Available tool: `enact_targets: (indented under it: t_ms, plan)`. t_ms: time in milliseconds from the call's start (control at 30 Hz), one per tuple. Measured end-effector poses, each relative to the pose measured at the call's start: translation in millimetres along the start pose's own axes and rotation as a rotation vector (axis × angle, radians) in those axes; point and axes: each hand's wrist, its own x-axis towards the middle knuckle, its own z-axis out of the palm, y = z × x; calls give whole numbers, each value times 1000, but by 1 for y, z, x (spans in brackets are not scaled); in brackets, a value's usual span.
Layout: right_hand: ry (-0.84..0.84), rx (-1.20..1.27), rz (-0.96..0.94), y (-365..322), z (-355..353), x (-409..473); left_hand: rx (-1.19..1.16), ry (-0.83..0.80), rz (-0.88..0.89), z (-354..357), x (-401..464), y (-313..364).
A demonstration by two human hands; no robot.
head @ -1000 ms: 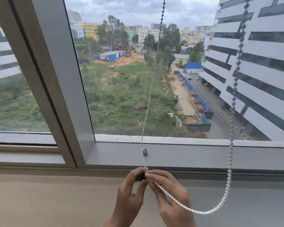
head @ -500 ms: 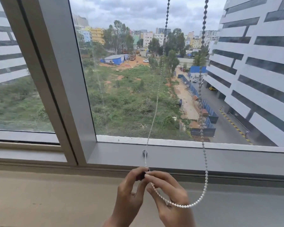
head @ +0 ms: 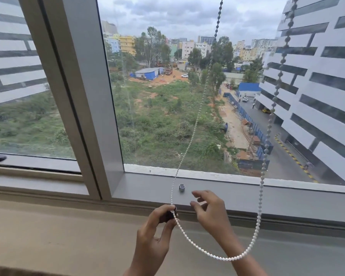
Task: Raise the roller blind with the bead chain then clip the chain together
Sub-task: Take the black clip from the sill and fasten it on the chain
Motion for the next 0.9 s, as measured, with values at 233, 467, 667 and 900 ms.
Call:
enact_targets:
  t_ms: [233,467,667,900]
  plan:
    - [-208,-164,42,16,46,56,36,22,-3,-14,-1,1]
    - [-296,-263,8,21,72,75,7,35,-26,-24,2,0]
    - [-280,-251,-7,20,71,76,27,50,-7,-28,6,0]
    - [-91,98,70,-7,39,57,26,53,-28,-28,9,1]
